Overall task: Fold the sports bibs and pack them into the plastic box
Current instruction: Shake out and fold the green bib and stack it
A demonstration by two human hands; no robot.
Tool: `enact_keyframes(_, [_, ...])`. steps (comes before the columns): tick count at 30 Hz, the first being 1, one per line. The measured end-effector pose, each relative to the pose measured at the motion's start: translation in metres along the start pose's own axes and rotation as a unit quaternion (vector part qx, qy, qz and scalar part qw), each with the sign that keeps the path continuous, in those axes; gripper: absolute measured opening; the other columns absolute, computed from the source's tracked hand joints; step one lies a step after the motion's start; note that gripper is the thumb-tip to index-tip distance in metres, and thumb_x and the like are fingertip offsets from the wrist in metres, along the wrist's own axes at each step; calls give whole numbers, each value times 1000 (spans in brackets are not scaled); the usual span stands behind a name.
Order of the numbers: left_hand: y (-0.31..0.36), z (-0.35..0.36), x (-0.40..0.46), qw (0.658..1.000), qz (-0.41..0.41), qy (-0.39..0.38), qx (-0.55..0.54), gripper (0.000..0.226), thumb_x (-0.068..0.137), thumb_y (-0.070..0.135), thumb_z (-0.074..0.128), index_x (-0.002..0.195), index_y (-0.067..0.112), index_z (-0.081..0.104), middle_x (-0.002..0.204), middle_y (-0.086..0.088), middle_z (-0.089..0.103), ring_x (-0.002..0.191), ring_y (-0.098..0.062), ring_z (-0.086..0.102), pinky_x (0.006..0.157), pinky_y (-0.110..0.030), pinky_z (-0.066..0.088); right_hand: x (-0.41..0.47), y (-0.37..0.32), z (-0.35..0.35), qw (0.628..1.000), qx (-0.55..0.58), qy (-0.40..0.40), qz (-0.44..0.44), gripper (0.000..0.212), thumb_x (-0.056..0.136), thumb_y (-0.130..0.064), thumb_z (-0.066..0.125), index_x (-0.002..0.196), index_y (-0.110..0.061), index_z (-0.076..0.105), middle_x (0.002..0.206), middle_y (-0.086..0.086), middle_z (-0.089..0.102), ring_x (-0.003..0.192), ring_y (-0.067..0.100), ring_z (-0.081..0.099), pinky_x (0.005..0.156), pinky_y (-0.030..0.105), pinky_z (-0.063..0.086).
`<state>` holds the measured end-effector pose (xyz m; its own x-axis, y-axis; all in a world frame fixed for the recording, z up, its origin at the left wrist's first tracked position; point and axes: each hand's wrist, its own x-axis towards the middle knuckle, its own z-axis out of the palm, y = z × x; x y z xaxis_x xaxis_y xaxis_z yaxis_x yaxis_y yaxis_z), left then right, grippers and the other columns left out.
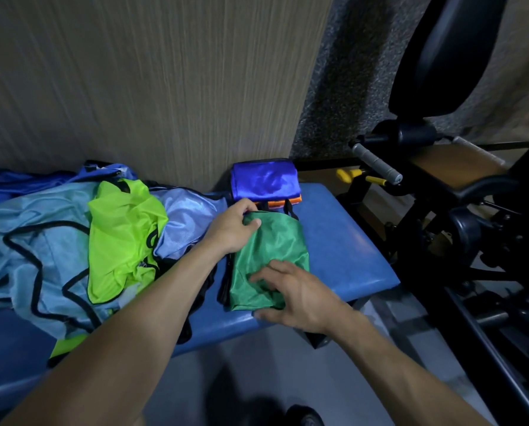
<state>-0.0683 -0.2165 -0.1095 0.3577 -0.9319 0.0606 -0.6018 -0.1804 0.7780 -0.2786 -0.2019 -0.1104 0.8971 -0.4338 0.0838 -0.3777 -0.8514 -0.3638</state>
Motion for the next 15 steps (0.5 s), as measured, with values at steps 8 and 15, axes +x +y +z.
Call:
enact_keyframes(8, [-3, 4, -7, 998, 25, 57, 12, 13, 101, 19, 60, 113, 22, 56, 78, 1, 55, 73, -21, 54, 61, -28, 39, -9, 6, 3, 999, 9, 29, -16, 27, 88, -31, 68, 112, -24, 59, 86, -20, 42, 77, 1, 41, 71, 26, 42])
enact_keyframes(15, [-3, -14, -14, 996, 27, -85, 2, 80, 89, 14, 75, 156, 29, 33, 144, 3, 51, 131, -17, 50, 105, -27, 41, -14, 2, 20, 993, -19, 119, -14, 29, 94, -39, 53, 112, -22, 68, 93, -7, 60, 81, 18, 61, 66, 31, 50])
